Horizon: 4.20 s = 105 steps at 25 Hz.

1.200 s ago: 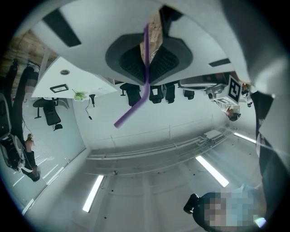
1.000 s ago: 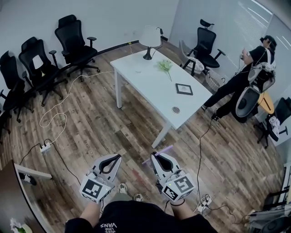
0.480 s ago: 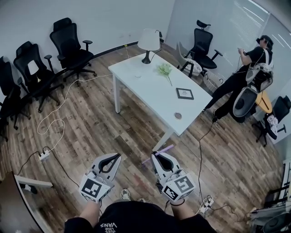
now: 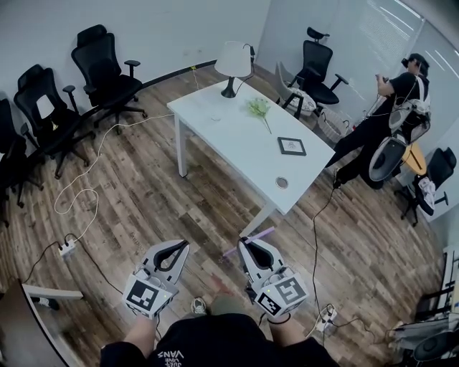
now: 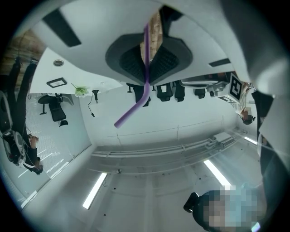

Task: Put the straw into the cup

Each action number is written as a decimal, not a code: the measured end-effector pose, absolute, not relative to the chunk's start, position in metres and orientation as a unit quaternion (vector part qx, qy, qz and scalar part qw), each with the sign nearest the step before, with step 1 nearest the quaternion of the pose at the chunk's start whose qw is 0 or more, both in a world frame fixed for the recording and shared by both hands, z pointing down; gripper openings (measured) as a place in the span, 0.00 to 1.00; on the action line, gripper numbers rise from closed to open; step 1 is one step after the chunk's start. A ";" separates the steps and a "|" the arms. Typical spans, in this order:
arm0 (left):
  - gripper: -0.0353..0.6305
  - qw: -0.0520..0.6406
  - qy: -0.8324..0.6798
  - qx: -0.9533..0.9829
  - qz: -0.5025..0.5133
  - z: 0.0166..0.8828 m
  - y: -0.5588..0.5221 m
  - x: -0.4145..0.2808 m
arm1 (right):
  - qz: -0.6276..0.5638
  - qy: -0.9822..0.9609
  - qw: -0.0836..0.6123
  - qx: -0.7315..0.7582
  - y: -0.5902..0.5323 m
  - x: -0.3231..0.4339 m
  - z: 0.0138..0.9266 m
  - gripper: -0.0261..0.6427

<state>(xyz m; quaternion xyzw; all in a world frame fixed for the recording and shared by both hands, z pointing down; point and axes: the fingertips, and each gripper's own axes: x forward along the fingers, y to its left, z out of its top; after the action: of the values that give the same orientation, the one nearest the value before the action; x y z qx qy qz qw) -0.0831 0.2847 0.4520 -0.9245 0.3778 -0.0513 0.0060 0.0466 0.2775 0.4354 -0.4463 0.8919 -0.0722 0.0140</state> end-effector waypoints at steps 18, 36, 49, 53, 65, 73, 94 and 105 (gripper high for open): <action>0.08 0.003 0.402 -0.915 -0.043 0.444 0.183 -0.061 | -0.071 0.907 0.011 -0.416 0.168 0.062 0.432 0.10; 0.08 0.007 0.440 -0.896 -0.056 0.449 0.110 -0.032 | -0.072 0.925 0.008 -0.374 0.087 0.089 0.436 0.10; 0.08 0.000 0.432 -0.901 -0.049 0.446 0.051 -0.036 | -0.078 0.922 0.003 -0.380 0.029 0.079 0.438 0.10; 0.08 0.007 0.426 -0.903 -0.049 0.437 0.030 -0.047 | -0.075 0.920 0.006 -0.385 0.011 0.070 0.431 0.10; 0.08 0.010 0.402 -0.914 -0.042 0.435 -0.025 -0.078 | -0.069 0.908 0.004 -0.413 -0.041 0.044 0.428 0.10; 0.08 0.016 0.376 -0.926 -0.036 0.431 -0.050 -0.090 | -0.060 0.897 0.007 -0.438 -0.064 0.029 0.421 0.10; 0.08 0.009 0.382 -0.923 -0.047 0.434 -0.124 -0.083 | -0.060 0.899 0.011 -0.433 -0.136 0.039 0.415 0.10; 0.08 0.009 0.398 -0.916 -0.046 0.431 -0.171 -0.064 | -0.059 0.910 0.014 -0.410 -0.187 0.049 0.415 0.10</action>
<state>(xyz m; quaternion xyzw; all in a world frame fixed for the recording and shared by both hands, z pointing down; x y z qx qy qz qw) -0.0644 -0.1708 0.4311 -0.9162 0.3981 -0.0459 0.0095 0.0491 -0.1873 0.4146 -0.4103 0.9100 -0.0590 0.0136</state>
